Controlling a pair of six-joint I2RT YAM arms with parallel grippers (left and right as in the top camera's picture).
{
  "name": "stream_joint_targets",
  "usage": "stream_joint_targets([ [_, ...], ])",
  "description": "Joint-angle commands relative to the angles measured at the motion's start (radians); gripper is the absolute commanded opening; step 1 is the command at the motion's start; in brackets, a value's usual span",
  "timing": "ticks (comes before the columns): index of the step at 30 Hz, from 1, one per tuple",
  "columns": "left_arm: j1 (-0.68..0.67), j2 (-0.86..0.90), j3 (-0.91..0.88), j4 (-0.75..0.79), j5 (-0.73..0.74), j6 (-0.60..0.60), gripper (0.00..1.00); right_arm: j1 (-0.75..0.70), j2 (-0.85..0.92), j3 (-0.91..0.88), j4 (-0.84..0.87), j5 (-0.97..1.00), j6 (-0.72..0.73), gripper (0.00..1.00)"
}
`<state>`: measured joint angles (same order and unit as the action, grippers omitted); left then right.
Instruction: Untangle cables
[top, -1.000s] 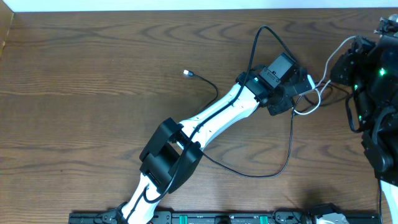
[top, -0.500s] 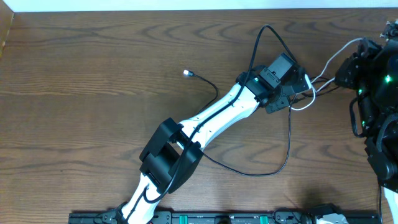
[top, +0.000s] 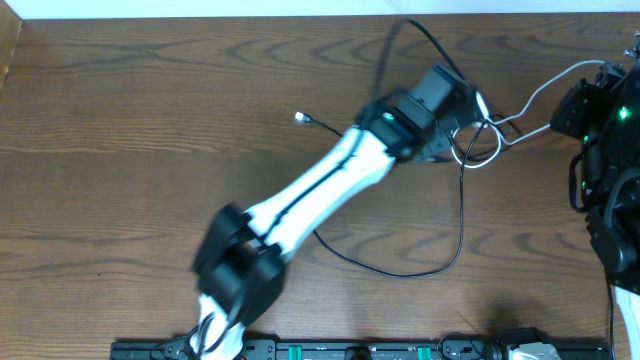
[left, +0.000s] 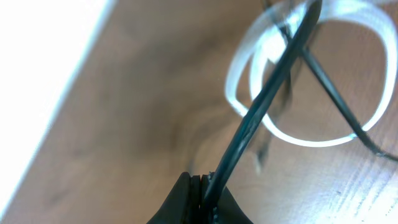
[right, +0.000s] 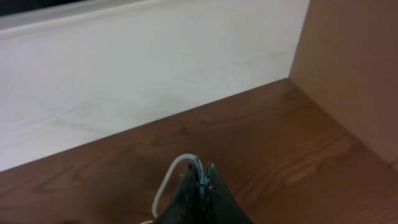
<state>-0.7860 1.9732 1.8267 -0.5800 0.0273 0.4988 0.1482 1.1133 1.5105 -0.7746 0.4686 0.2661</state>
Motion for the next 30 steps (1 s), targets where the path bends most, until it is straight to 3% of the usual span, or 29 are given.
stream_joint_targets([
  [1,0.039,-0.156,0.016,-0.018,-0.025,0.010,0.07,-0.030,0.013,0.013,-0.007,0.051,-0.012,0.01],
  [15,0.251,-0.507,0.016,-0.230,-0.103,0.010,0.07,-0.240,0.022,0.013,0.032,0.197,-0.005,0.01],
  [23,0.406,-0.607,0.015,-0.316,-0.103,0.010,0.07,-0.460,0.071,0.013,0.087,0.221,0.018,0.01],
  [30,0.459,-0.630,0.015,-0.339,-0.103,0.010,0.07,-0.610,0.143,0.013,0.100,0.202,0.066,0.01],
])
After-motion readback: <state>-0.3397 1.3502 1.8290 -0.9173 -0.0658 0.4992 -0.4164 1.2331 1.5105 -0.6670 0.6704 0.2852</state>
